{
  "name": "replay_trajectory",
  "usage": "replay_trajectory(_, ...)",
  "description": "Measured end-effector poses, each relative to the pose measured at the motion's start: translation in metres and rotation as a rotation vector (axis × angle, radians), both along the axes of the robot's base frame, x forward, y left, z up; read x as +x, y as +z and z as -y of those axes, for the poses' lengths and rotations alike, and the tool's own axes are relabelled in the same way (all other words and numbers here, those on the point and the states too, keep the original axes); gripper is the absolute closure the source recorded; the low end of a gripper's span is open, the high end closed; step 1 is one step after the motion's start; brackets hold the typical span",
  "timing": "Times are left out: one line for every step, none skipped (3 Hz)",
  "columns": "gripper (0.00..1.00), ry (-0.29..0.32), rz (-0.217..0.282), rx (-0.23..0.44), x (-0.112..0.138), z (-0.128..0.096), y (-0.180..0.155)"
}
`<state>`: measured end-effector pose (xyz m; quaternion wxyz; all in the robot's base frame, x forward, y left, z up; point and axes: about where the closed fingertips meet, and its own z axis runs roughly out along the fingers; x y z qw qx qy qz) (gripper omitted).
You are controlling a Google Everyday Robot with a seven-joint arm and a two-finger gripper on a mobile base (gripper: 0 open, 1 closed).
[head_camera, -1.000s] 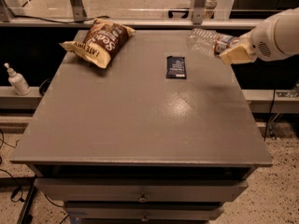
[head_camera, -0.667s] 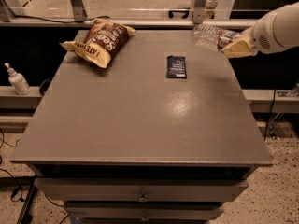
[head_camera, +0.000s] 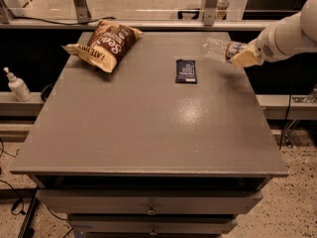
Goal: Move water bottle near rxbar blueberry
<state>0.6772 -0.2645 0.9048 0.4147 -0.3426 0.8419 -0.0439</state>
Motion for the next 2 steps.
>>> replay_trajectory(1.00, 0.001, -0.035, 0.013, 0.006, 0.001, -0.026)
replay_trajectory(0.82, 0.008, -0.064, 0.035, 0.008, -0.004, -0.045)
